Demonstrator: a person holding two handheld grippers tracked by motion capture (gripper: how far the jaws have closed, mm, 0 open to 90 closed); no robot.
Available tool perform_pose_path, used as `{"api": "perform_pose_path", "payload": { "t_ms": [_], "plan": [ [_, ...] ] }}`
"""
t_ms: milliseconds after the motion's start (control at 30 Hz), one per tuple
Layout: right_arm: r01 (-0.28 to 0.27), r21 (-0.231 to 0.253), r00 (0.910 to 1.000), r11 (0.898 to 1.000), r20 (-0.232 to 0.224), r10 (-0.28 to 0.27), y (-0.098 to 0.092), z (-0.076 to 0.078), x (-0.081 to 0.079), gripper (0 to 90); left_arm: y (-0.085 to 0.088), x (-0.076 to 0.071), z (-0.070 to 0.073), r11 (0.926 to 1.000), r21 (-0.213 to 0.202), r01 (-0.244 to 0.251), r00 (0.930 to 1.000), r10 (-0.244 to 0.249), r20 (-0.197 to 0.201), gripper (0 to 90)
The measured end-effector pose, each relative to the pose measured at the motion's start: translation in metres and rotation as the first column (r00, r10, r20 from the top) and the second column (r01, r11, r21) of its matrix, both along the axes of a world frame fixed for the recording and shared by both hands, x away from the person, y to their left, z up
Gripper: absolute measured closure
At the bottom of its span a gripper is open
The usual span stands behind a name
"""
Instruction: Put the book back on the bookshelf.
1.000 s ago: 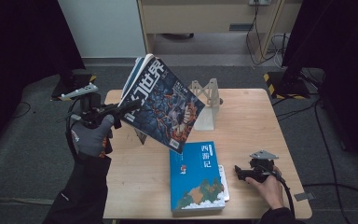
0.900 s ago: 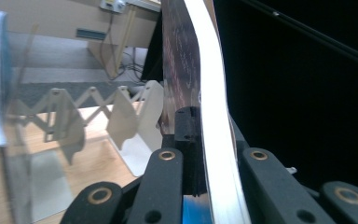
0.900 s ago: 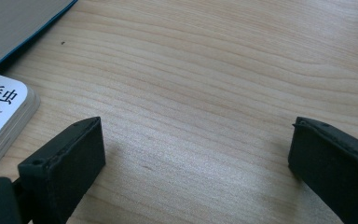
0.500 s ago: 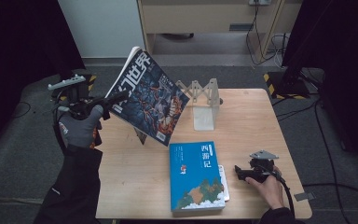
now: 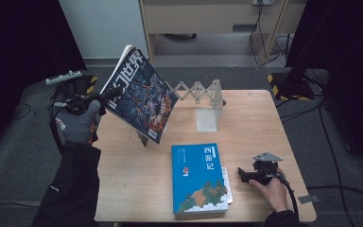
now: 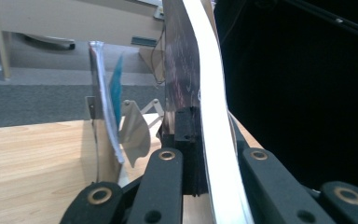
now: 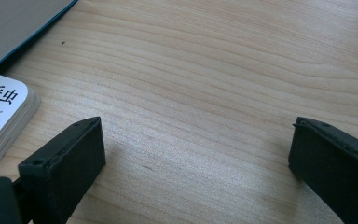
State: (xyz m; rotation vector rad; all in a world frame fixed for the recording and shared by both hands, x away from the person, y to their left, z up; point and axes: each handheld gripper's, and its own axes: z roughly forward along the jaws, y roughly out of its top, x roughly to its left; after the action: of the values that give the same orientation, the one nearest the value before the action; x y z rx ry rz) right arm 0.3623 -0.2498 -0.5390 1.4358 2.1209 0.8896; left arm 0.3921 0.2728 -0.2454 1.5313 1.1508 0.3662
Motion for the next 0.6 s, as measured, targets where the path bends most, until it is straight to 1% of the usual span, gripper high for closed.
{"api": "perform_pose_path", "payload": {
  "t_ms": [167, 267, 433, 600],
  "plan": [
    [0.0, 0.0, 1.0, 1.0, 0.0, 0.0, 0.0, 0.0, 0.0, 3.9, 0.0, 0.005, 0.0, 0.9997, 0.017, -0.019, 0.9998, 0.019, -0.008, 82.1],
    [0.0, 0.0, 1.0, 1.0, 0.0, 0.0, 0.0, 0.0, 0.0, 3.9, 0.001, 0.009, -0.001, 0.9989, 0.025, -0.038, 0.9992, 0.039, -0.011, 82.1],
    [0.0, 0.0, 1.0, 1.0, 0.0, 0.0, 0.0, 0.0, 0.0, 3.9, -0.002, 0.013, -0.005, 0.9955, 0.068, -0.067, 0.9974, 0.068, -0.024, 82.1],
    [0.0, 0.0, 1.0, 1.0, 0.0, 0.0, 0.0, 0.0, 0.0, 3.9, -0.004, 0.017, -0.008, 0.991, 0.098, -0.091, 0.9951, 0.094, -0.029, 82.1]
  ]
}}
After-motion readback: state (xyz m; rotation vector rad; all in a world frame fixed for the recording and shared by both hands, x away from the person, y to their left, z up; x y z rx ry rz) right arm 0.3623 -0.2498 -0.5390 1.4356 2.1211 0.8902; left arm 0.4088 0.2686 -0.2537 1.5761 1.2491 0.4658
